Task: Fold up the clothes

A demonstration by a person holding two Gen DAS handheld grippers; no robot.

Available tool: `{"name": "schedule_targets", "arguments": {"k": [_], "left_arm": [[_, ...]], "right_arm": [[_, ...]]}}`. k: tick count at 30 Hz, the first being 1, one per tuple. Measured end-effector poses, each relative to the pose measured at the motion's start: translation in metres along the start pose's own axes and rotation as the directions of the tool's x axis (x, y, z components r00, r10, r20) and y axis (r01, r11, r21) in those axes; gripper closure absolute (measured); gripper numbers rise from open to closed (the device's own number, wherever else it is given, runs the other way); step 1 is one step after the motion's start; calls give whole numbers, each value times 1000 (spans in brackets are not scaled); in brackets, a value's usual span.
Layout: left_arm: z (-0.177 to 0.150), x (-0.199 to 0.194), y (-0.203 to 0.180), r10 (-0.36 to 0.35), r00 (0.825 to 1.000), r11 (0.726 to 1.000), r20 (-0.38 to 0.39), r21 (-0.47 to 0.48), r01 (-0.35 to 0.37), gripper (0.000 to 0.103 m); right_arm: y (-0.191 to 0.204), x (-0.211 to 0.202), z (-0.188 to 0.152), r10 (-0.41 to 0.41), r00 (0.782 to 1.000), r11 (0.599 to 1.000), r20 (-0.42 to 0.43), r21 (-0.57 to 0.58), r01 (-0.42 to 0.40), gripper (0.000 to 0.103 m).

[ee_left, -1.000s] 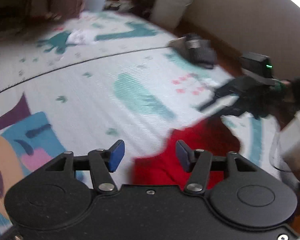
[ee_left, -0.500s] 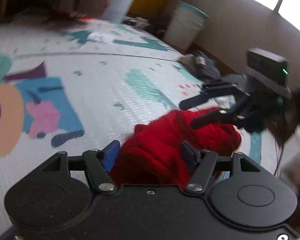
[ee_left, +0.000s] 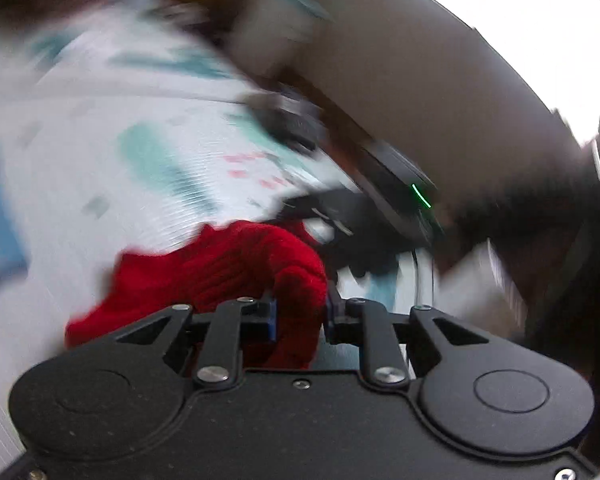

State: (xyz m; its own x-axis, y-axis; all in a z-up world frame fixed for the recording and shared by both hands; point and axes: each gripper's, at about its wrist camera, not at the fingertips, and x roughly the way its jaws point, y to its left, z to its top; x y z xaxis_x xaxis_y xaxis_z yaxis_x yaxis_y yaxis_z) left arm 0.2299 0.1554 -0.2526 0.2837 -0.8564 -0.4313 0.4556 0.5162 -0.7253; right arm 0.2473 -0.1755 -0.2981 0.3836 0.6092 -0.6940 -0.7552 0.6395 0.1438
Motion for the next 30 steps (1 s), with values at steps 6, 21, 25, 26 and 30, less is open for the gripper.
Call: {"name": "schedule_targets", "arguments": {"k": [6, 21, 25, 26, 30], "left_arm": [[-20, -18, 61, 75, 992, 942, 105, -333, -36, 85], [-86, 22, -145, 307, 951, 524, -51, 843, -124, 85], [-73, 14, -127, 277, 958, 692, -74, 707, -145, 85], [-71, 11, -126, 279, 958, 700, -67, 697, -156, 85], [-69, 12, -133, 306, 950, 667, -54, 725, -174, 85]], "right_arm": [[-6, 2, 1, 2, 1000, 1000, -12, -2, -2, 53], [26, -7, -4, -98, 995, 964, 18, -248, 99, 40], [43, -13, -4, -96, 994, 910, 52, -400, 109, 40], [50, -17, -3, -74, 995, 879, 62, -467, 94, 40], [89, -30, -1, 34, 996, 696, 81, -717, 34, 37]]}}
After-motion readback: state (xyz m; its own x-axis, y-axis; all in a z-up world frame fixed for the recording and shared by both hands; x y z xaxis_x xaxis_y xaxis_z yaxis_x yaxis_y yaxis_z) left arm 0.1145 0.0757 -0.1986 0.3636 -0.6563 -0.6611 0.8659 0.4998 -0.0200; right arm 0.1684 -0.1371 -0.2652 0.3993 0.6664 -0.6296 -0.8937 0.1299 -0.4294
